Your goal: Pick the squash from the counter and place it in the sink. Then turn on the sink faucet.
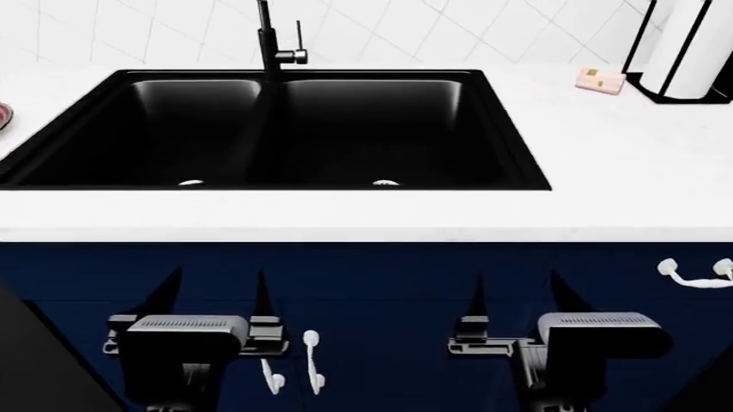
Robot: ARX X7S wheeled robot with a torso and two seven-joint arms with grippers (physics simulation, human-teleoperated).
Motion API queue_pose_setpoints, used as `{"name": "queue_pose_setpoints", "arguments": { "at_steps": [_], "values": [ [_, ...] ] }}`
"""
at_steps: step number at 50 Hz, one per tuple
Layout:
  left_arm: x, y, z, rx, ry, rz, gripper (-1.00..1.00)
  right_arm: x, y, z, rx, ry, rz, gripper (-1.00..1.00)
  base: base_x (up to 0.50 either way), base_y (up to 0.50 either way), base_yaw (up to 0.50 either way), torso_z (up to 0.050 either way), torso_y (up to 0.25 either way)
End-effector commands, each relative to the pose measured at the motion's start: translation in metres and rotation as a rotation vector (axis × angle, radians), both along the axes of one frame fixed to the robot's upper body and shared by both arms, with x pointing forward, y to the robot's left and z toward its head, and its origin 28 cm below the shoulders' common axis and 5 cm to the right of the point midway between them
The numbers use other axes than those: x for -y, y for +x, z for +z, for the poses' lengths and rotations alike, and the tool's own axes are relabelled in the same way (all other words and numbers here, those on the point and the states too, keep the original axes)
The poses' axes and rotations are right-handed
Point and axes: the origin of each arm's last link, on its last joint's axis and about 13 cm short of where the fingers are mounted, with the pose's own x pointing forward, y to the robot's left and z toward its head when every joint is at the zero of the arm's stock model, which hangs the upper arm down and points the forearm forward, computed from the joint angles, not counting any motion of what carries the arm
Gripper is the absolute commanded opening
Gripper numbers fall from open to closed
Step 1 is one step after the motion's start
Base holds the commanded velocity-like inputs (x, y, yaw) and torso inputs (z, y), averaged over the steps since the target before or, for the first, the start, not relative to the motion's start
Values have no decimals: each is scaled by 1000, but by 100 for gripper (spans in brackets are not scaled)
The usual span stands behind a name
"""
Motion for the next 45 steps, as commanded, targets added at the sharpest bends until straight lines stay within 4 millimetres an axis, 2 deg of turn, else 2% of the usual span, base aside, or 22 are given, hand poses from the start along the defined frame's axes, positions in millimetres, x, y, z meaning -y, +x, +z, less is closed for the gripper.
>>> {"name": "queue_pose_setpoints", "arguments": {
  "at_steps": [1,35,38,41,43,45],
  "values": [
    [-1,0,0,3,-4,6,100,-1,0,0,-4,-1,9,100,0,500,0,0,0],
    [0,-4,1,7,-5,11,100,-1,-1,-1,-4,-12,1,100,0,500,0,0,0],
    [0,-4,2,1,3,17,100,0,-2,2,1,-10,4,100,0,0,0,0,0],
    [-3,-3,11,23,20,41,100,3,-2,12,15,-40,20,100,0,0,0,0,0],
    [-6,-2,25,28,12,30,100,8,0,26,13,-39,36,100,0,0,0,0,0],
    [-11,1,52,35,30,23,100,11,2,42,16,-47,48,100,0,0,0,0,0]
  ]
}}
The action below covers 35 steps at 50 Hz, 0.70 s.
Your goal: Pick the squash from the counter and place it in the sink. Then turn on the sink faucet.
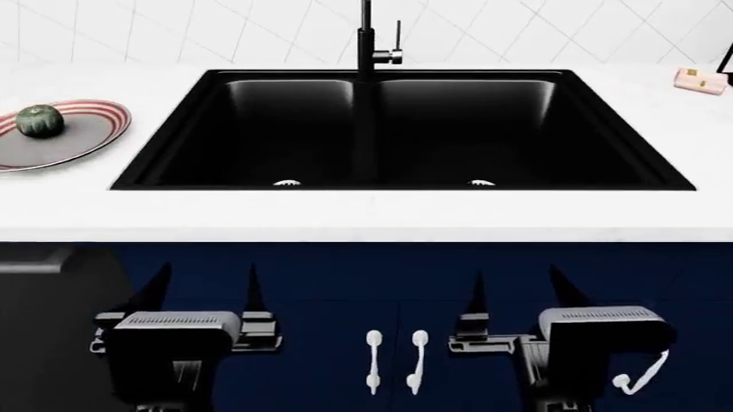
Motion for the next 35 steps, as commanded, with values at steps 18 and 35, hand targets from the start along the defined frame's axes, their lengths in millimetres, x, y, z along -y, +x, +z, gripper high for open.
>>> {"name": "queue_pose_setpoints", "arguments": {
  "at_steps": [18,35],
  "values": [
    [-55,15,273,-85,-9,25,100,43,23,254,-21,-112,74,100,0,0,0,0,0],
    [-75,13,355,-115,55,6,100,84,45,338,-70,-29,128,100,0,0,0,0,0]
  ]
}}
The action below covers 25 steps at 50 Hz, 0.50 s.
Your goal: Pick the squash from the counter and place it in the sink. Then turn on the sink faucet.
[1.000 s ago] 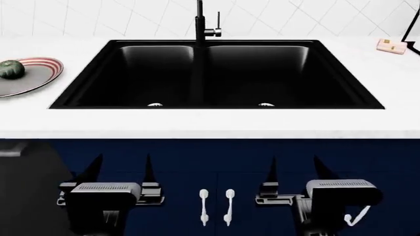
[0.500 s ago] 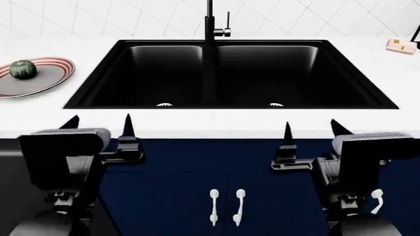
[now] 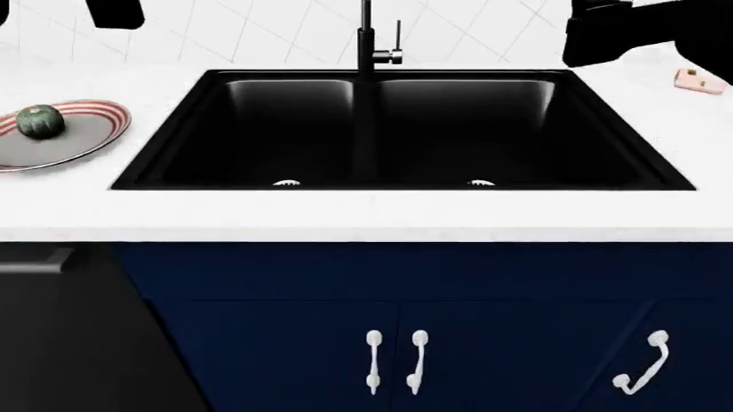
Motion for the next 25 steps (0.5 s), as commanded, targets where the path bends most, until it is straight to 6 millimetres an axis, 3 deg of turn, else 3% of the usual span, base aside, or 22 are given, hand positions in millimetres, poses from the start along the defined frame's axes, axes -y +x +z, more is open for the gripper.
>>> {"name": "queue_pose_setpoints", "arguments": {
  "at_steps": [1,16,25],
  "values": [
    [-23,-26,45,9,43,2,100,27,-7,45,-15,29,1,100,0,0,0,0,0],
    [-28,-23,42,38,33,39,100,21,7,36,-51,10,16,100,444,0,0,0,0],
    [-29,-24,45,49,25,43,100,22,5,37,-45,12,29,100,500,0,0,0,0]
  ]
}}
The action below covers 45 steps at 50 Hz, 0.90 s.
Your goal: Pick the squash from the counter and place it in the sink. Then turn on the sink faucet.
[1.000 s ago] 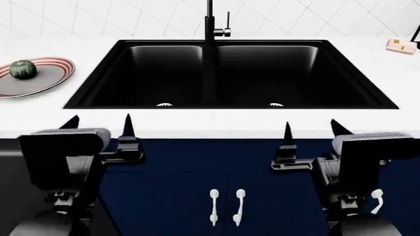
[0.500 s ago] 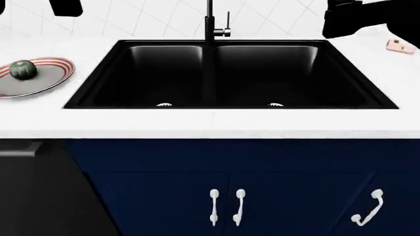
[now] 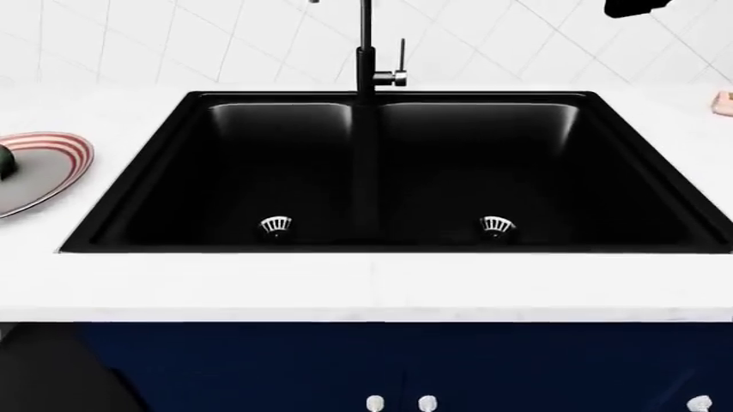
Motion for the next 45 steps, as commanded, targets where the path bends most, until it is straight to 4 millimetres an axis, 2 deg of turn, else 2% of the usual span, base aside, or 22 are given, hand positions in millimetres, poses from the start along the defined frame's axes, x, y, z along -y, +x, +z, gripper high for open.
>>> {"name": "queue_pose_setpoints", "arguments": {
  "at_steps": [1,12,45],
  "values": [
    [-4,-3,5,13,-7,11,100,2,0,3,0,4,12,100,500,0,0,0,0],
    [-3,1,3,9,-7,7,100,1,6,3,3,-4,9,100,500,0,0,0,1],
    [-2,2,3,11,-18,3,100,3,5,1,-3,-1,16,100,500,0,0,0,1]
  ]
}}
